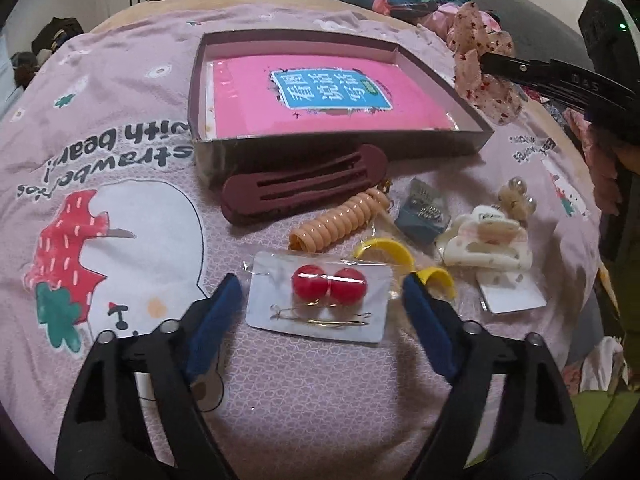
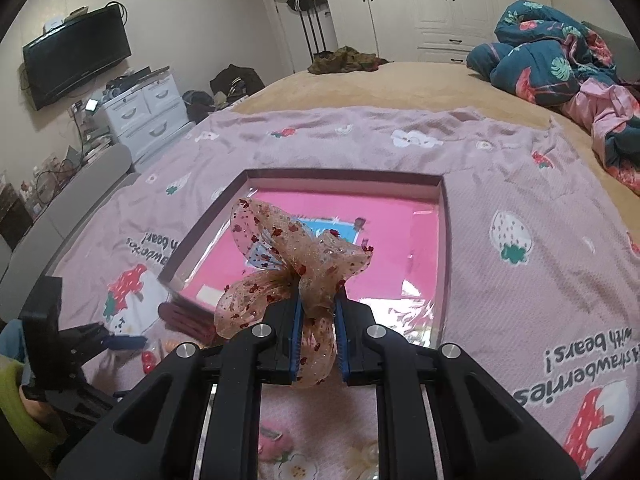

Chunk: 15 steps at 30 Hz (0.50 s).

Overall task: Organize jewelry
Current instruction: 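Carry the bow into the brown box with the right tool while the left tool places the cherry card there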

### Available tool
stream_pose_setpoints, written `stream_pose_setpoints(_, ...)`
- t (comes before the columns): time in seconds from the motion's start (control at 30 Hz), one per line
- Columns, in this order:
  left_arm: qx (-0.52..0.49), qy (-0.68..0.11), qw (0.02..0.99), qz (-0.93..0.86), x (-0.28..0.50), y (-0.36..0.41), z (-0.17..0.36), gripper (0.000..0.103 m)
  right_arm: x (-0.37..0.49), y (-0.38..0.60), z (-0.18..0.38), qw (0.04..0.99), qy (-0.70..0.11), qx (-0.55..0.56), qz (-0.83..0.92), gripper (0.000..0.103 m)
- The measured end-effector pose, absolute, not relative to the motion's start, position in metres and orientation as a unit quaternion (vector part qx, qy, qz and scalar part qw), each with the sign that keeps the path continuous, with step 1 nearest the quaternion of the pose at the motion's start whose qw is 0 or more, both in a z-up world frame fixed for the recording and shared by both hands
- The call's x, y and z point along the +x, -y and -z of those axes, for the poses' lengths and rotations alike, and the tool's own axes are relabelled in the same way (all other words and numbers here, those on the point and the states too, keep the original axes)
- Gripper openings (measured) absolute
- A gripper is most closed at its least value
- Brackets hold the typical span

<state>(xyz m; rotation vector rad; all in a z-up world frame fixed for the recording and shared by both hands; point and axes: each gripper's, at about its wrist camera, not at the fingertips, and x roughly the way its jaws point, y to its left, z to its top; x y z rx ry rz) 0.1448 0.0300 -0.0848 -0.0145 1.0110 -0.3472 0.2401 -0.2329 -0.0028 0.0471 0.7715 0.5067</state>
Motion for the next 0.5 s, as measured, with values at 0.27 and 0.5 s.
stream_pose_setpoints(0.27, -0.003, -0.455, 0.874, 0.172, 0.143, -0.030, 0.049, 0.068, 0.268, 0.233, -0.002, 0.901, -0.367, 0.025, -0.230, 0.013)
stream_pose_setpoints(0.5, -0.003, -0.433, 0.887, 0.162, 0.184, -0.028, 0.028, 0.068, 0.289, 0.231, 0.013, 0.899, -0.385, 0.020, -0.209, 0.013)
